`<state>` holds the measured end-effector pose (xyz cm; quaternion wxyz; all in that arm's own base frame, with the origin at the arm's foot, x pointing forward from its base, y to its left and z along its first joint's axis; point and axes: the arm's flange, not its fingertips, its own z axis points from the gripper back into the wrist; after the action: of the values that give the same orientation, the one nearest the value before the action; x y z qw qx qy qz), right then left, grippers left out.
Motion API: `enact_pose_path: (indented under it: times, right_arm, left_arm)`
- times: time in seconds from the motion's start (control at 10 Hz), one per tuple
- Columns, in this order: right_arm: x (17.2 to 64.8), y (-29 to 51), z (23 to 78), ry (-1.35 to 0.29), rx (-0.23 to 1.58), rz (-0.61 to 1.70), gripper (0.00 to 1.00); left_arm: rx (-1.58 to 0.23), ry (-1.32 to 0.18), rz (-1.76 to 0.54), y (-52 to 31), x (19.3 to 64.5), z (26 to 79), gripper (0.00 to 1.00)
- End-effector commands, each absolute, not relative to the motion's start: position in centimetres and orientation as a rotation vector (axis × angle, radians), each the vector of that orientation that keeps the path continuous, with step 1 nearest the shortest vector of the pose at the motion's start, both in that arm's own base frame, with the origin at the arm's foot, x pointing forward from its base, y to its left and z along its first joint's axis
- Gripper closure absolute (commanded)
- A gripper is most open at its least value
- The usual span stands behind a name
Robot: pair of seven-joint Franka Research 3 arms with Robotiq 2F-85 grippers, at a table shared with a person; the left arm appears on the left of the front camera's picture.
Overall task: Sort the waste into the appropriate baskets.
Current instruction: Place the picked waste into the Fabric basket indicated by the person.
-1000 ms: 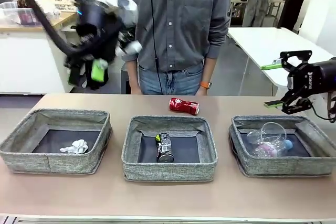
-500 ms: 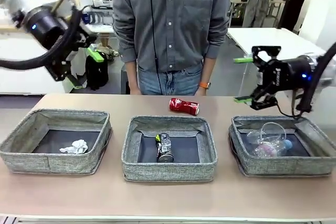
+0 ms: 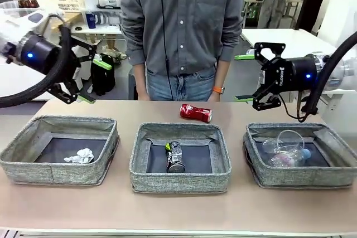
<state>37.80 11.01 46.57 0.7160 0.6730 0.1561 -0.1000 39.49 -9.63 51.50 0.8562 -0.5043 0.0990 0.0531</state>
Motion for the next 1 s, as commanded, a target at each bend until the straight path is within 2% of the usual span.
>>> enact_pose_path:
  times: [0.0,0.2,0.3,0.6,0.7,0.8,0.9]
  right_arm:
    - [37.6,11.2,46.7,0.375,1.506,-0.201,0.0]
    - [37.7,11.1,46.6,0.355,1.494,-0.214,0.0]
    - [37.5,7.7,47.4,0.326,1.509,-0.228,0.0]
    - [37.4,1.3,47.0,0.199,1.422,-0.292,0.0]
    - [38.0,0.5,46.9,0.162,1.391,-0.301,0.0]
    - [38.8,1.1,47.2,0.159,1.435,-0.29,0.0]
    - [37.4,0.1,47.0,0.199,1.424,-0.321,0.0]
  left_arm:
    - [-1.021,0.241,0.067,-9.6,40.7,52.3,0.0]
    - [-1.037,0.227,0.083,-9.9,40.0,51.8,0.0]
    - [-1.089,0.197,0.019,-8.5,40.3,53.3,0.0]
    - [-1.184,0.087,0.217,-1.5,37.9,52.3,0.0]
    - [-1.193,0.128,0.182,-0.3,36.9,51.4,0.0]
    - [-1.171,0.248,0.218,0.4,36.5,50.6,0.0]
    - [-1.166,0.121,0.216,-0.4,38.5,52.6,0.0]
